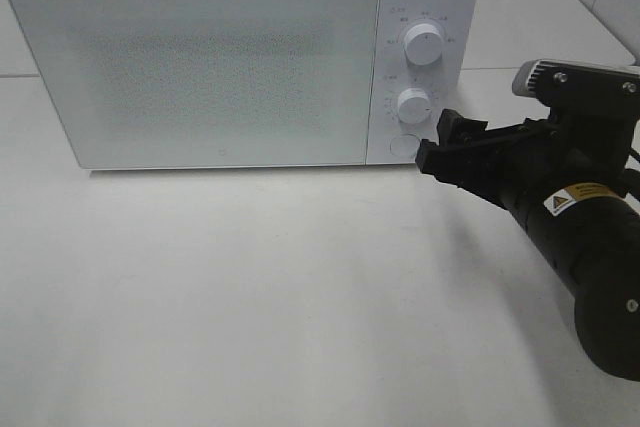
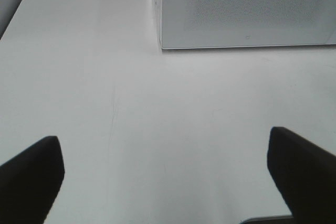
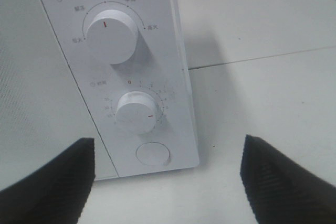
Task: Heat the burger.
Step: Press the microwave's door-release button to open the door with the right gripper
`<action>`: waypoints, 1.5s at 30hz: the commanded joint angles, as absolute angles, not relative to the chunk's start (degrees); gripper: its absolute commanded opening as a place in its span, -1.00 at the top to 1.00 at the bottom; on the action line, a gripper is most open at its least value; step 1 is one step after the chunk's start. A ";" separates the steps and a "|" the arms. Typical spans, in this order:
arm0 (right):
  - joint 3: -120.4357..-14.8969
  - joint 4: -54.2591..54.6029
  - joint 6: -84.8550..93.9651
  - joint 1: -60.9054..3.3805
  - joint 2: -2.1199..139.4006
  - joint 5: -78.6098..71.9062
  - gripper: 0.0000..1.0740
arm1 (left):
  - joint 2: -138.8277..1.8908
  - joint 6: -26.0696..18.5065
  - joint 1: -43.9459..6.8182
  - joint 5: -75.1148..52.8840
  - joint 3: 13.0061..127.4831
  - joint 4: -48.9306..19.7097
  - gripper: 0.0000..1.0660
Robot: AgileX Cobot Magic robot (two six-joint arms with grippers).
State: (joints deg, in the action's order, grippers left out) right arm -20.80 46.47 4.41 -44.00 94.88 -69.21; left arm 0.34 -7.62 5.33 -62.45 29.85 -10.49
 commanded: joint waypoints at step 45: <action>-26.13 47.27 -72.31 -43.37 103.25 -57.47 1.00 | 1.38 -7.28 5.33 -61.59 29.74 -10.37 -0.83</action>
